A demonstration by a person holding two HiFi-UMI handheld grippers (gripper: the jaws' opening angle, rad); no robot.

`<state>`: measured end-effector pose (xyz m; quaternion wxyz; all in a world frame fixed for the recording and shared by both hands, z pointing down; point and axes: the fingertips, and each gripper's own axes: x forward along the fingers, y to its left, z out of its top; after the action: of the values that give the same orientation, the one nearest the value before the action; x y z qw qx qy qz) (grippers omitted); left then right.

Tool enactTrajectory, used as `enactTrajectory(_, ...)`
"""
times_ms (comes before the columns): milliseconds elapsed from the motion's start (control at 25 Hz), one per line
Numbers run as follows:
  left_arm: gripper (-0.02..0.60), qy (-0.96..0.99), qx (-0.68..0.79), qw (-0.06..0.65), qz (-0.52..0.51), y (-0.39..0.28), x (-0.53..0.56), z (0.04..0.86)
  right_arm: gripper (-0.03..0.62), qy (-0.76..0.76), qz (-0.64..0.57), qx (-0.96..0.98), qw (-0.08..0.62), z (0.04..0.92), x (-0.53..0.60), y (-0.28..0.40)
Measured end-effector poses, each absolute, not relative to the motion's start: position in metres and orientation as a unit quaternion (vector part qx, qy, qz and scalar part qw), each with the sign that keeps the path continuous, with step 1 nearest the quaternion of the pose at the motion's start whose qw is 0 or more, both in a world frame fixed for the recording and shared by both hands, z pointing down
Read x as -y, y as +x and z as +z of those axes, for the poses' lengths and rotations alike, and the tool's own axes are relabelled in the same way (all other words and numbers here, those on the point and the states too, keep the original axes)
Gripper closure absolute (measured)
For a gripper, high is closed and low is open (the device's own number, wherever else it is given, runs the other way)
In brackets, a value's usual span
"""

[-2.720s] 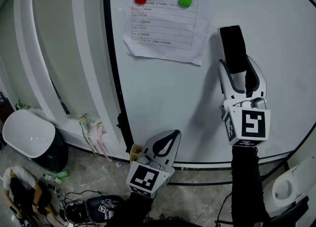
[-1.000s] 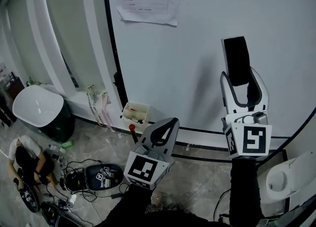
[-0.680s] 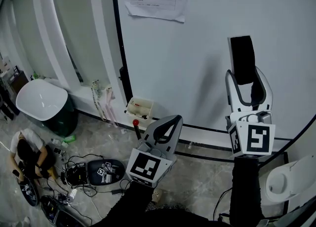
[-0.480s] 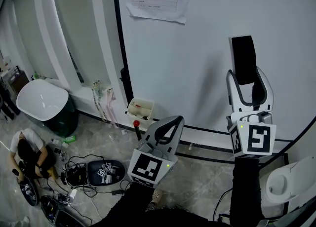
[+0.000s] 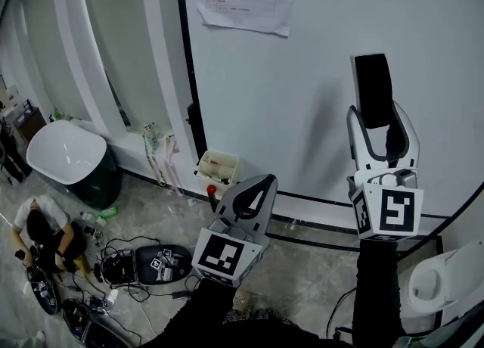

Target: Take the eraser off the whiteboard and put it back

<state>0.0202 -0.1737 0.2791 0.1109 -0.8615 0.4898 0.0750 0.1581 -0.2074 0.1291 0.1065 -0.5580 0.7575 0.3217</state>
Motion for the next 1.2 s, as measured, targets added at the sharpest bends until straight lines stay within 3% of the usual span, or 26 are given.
enactTrajectory(480,0.575,-0.855,-0.505,0.101,0.063,0.0,0.178,0.291,0.318,-0.539,0.326,-0.772,0.087,0.143,0.216,0.132)
enactTrajectory(1200,0.575,-0.817,-0.569,0.073,0.056,-0.096,0.213,0.317,0.318,-0.437,0.309,-0.844,0.025,0.227,0.269,0.008)
